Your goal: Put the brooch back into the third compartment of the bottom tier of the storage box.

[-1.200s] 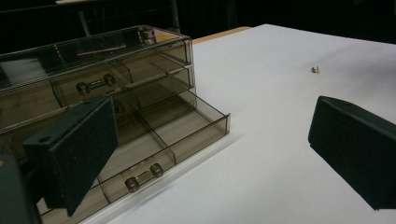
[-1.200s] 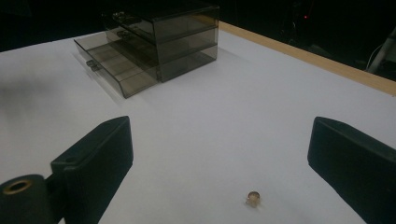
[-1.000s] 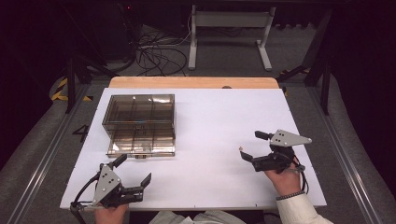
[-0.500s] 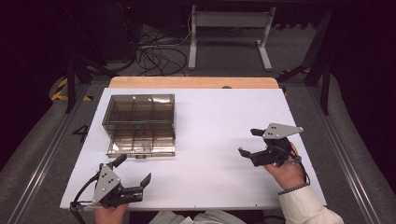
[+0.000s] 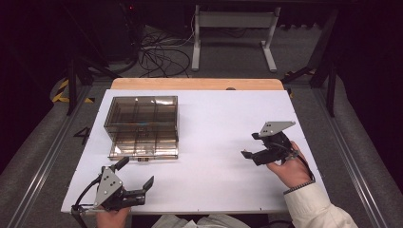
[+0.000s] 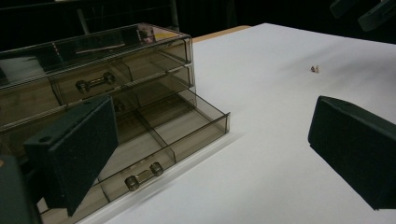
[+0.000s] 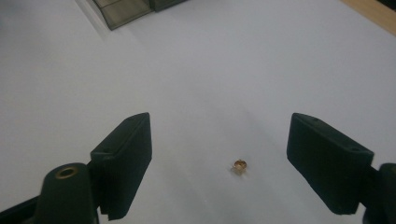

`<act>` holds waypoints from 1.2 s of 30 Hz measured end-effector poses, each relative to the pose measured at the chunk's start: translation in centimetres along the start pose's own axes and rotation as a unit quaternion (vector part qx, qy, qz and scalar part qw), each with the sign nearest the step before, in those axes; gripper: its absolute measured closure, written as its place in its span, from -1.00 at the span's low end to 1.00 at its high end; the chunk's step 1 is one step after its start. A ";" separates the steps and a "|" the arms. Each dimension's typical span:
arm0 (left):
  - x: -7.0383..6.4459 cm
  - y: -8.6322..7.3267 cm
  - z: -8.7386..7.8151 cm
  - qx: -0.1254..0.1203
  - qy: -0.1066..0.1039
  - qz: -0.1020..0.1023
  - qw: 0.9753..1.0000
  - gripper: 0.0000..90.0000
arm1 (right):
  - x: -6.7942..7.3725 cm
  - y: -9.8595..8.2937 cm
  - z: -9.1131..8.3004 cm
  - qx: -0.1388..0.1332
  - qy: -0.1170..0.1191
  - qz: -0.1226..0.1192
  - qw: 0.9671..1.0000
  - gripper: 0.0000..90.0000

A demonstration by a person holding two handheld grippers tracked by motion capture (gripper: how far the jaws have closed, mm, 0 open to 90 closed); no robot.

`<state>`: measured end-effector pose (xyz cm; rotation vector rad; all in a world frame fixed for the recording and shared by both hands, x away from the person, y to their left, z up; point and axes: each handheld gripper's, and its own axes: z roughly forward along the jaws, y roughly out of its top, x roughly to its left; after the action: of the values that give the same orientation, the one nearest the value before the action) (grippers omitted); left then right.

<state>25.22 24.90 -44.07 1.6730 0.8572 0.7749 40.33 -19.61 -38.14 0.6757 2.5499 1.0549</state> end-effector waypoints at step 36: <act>0.1 0.0 -0.2 -0.002 0.002 -0.001 1.000 -0.94 | -2.2 -0.2 4.9 0.121 -0.008 0.027 0.992 -0.01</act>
<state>25.14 25.07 -44.00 1.6680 0.8596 0.7790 44.31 -18.04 -41.42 0.8147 2.6846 0.7596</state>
